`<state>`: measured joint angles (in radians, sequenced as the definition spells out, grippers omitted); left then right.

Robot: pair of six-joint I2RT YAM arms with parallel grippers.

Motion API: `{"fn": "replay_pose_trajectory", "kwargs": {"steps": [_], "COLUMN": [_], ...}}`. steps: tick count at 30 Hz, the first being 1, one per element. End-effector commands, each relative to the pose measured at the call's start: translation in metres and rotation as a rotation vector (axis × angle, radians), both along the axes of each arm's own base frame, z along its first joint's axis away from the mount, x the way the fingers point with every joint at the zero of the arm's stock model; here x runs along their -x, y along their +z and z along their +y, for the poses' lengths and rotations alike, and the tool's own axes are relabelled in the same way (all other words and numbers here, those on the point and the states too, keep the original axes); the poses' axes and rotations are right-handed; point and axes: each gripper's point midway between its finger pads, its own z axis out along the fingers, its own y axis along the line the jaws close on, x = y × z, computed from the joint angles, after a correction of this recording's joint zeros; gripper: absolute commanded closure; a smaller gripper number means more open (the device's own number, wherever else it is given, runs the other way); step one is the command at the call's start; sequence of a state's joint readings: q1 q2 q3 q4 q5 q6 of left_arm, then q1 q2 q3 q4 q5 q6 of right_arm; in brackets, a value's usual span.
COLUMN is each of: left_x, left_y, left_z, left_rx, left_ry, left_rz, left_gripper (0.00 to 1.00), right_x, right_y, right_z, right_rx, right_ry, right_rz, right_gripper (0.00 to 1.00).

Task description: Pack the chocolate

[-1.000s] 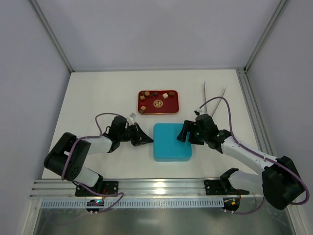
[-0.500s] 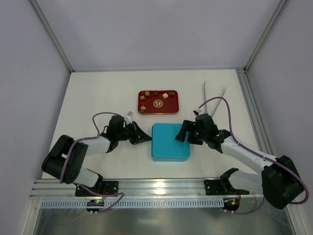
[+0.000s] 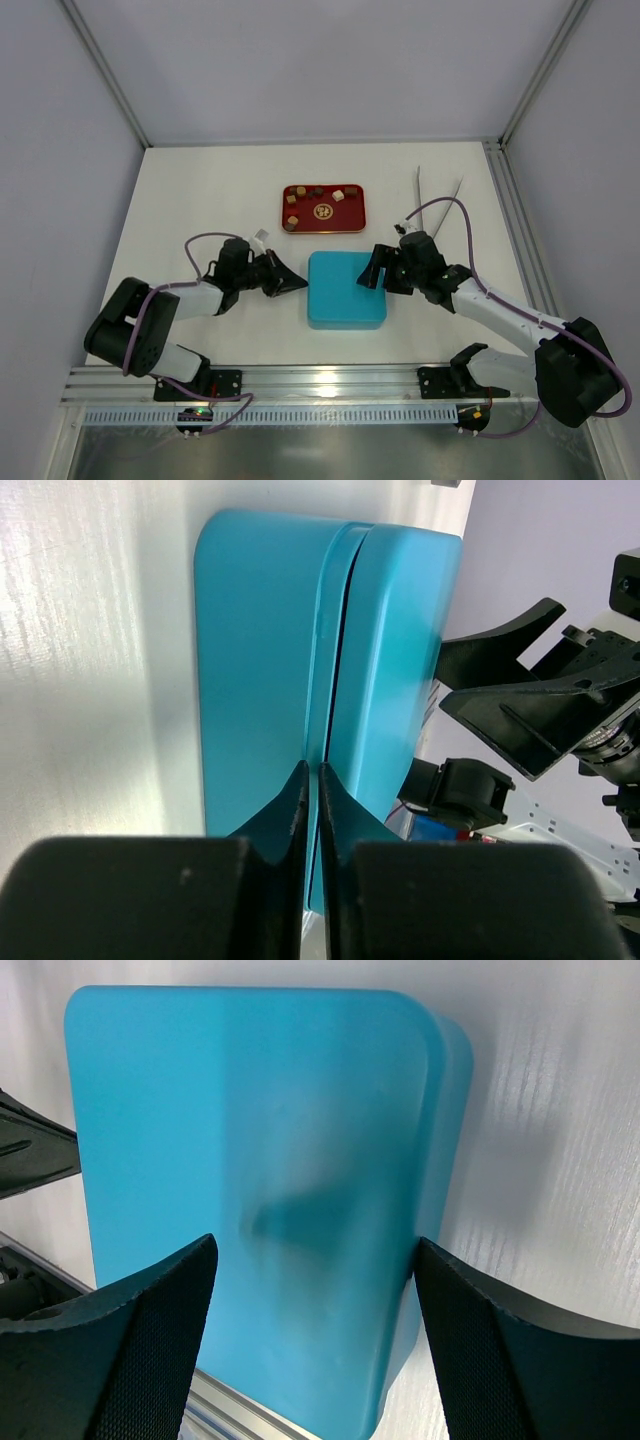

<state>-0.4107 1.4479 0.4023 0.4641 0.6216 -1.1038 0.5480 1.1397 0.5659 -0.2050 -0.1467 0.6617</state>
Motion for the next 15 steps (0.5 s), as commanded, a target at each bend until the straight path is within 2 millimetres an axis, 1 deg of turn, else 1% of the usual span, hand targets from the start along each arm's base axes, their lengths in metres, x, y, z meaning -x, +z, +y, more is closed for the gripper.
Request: {"fn": "replay_pose_trajectory", "kwargs": {"steps": [1, 7, 8, 14, 15], "left_x": [-0.003, -0.008, -0.007, -0.008, -0.008], "left_y": [0.01, 0.021, 0.018, 0.006, 0.005], "left_z": [0.002, 0.007, 0.008, 0.017, 0.017], "left_rx": [0.033, 0.042, 0.029, -0.001, -0.001], "left_ry": [0.017, 0.037, 0.037, 0.064, 0.064], "left_rz": [-0.041, -0.072, -0.065, -0.031, -0.03], "left_gripper": [0.93, 0.9, 0.9, 0.97, 1.0], "right_x": [-0.011, -0.01, -0.011, -0.011, -0.01], "right_y": [0.018, 0.015, 0.017, 0.018, 0.018], "right_z": [0.011, 0.011, 0.011, 0.012, 0.012], "right_rx": [-0.052, -0.05, -0.055, -0.059, -0.062], "right_ry": [0.004, 0.003, 0.004, 0.004, 0.005], "right_rz": [-0.052, -0.046, -0.048, -0.051, -0.054], "right_gripper": [0.2, 0.2, 0.2, 0.2, 0.2]}}
